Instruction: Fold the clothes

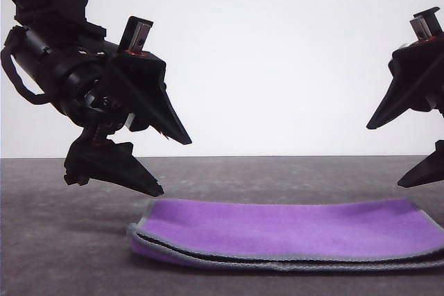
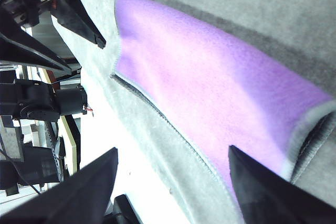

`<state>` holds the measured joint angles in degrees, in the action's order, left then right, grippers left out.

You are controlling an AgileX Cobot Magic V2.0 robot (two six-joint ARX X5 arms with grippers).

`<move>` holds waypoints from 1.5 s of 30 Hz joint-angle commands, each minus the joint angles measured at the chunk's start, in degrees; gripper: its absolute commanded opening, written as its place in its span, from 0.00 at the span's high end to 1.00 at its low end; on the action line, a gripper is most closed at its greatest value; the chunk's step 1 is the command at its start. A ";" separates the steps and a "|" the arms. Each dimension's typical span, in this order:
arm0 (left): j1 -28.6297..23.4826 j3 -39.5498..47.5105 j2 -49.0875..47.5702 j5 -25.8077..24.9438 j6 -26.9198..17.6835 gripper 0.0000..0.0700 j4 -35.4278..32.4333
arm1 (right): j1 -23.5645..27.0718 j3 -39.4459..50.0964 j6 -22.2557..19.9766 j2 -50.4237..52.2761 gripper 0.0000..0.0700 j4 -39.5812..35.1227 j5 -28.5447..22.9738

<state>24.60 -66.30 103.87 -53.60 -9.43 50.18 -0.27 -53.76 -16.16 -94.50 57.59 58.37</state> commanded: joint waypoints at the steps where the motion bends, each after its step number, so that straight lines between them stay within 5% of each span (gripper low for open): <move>1: 0.17 -0.94 0.31 -0.70 -0.76 0.47 0.26 | 0.03 -0.70 -0.99 -0.48 0.38 0.08 0.25; 12: -3.17 -3.44 -0.27 0.61 -0.29 0.47 2.01 | 2.94 -1.09 0.37 5.95 0.38 2.77 -6.47; 25: -10.08 -8.28 -5.09 17.76 3.06 0.47 2.31 | 4.70 -0.77 11.20 31.99 0.38 5.33 -28.06; 35: -13.69 -8.28 -5.92 19.76 3.54 0.47 1.82 | 4.46 9.05 19.30 29.57 0.38 -4.65 -23.73; 45: -13.73 -8.28 -5.92 19.69 3.71 0.48 1.00 | 1.59 12.63 21.41 18.93 0.38 -12.43 -18.47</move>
<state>10.74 -73.45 97.54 -33.91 -5.93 51.27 1.56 -40.97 4.37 -74.48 46.00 39.49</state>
